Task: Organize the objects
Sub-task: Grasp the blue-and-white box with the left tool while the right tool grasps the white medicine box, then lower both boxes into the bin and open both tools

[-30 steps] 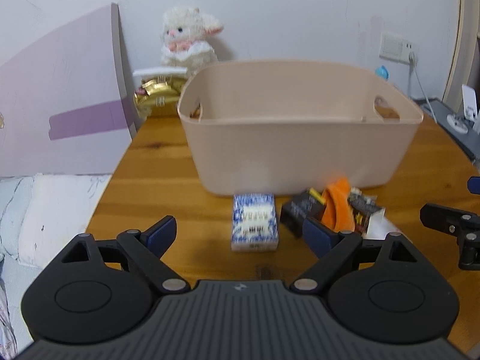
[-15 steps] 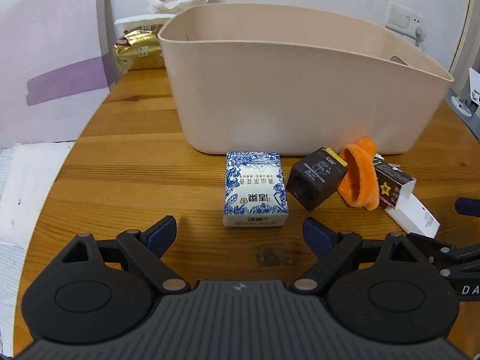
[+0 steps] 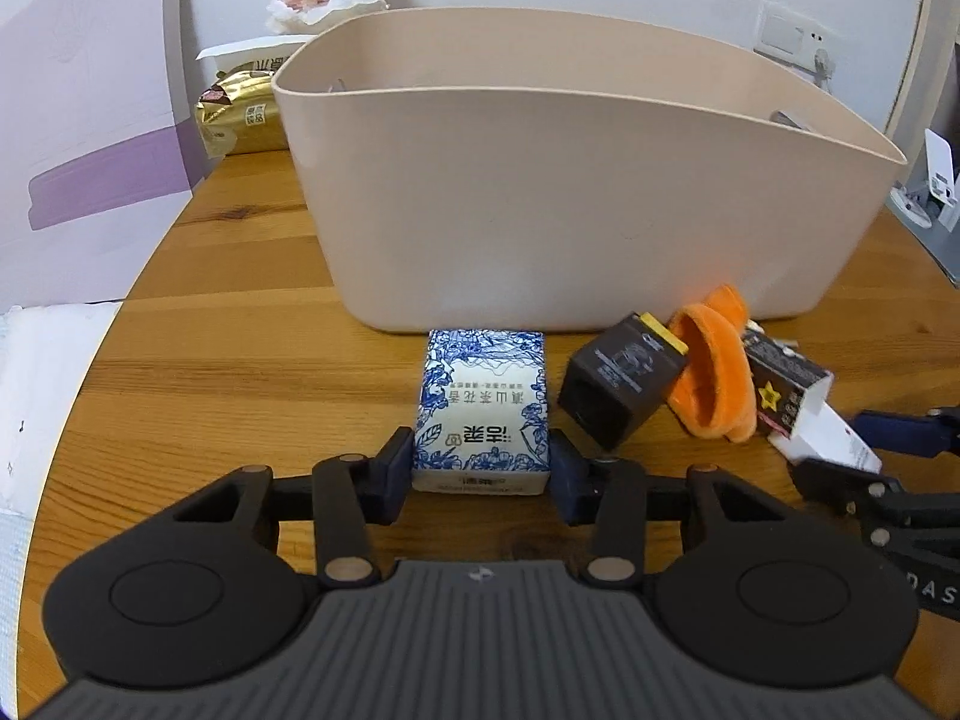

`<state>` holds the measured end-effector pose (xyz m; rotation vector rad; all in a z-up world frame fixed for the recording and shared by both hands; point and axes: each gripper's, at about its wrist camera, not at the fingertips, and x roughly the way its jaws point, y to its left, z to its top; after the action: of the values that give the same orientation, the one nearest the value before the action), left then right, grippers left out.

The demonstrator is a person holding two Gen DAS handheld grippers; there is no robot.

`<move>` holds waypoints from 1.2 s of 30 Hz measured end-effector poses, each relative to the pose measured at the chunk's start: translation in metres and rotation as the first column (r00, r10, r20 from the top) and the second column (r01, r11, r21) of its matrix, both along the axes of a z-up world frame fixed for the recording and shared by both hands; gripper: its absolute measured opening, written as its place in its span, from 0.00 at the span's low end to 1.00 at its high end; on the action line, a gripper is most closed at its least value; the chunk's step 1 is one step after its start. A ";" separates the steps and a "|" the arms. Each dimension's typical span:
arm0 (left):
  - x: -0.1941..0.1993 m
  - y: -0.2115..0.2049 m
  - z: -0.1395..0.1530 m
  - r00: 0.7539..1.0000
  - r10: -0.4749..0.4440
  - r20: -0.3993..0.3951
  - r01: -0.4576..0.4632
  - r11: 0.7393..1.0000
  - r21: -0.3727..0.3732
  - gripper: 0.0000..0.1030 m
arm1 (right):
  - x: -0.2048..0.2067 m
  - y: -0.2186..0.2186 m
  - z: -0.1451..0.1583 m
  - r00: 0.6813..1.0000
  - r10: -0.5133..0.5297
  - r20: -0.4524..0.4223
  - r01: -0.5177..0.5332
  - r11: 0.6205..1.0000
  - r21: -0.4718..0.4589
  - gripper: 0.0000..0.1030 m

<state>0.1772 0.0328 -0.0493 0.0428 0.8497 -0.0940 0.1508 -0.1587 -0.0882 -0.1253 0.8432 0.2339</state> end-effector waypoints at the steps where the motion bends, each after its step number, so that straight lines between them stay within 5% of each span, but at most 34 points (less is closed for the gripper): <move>1: -0.002 -0.001 0.000 1.000 0.002 0.000 -0.002 1.000 0.002 0.47 | -0.002 0.003 0.000 1.000 0.007 0.001 -0.007 1.000 -0.001 0.36; 3: -0.007 -0.001 -0.001 1.000 0.013 -0.001 -0.013 1.000 -0.003 0.47 | -0.005 0.004 0.001 1.000 0.014 0.000 -0.014 1.000 -0.002 0.28; 14: -0.046 -0.005 0.025 0.998 -0.004 0.059 0.003 1.000 0.016 0.47 | -0.035 -0.018 0.017 1.000 -0.015 0.027 0.013 0.999 0.046 0.27; 26: -0.082 -0.018 0.073 0.981 -0.040 0.189 0.031 0.998 0.053 0.47 | -0.068 -0.041 0.080 0.978 -0.053 0.203 0.033 0.994 0.104 0.27; 36: -0.071 -0.025 0.110 0.959 -0.052 0.280 0.032 0.997 0.075 0.47 | -0.062 -0.045 0.133 0.936 -0.051 0.347 0.002 0.990 0.139 0.27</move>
<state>0.1062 0.0079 0.0610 0.1368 0.5662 -0.0958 0.0888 -0.2037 0.0447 -0.0251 0.4712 0.2349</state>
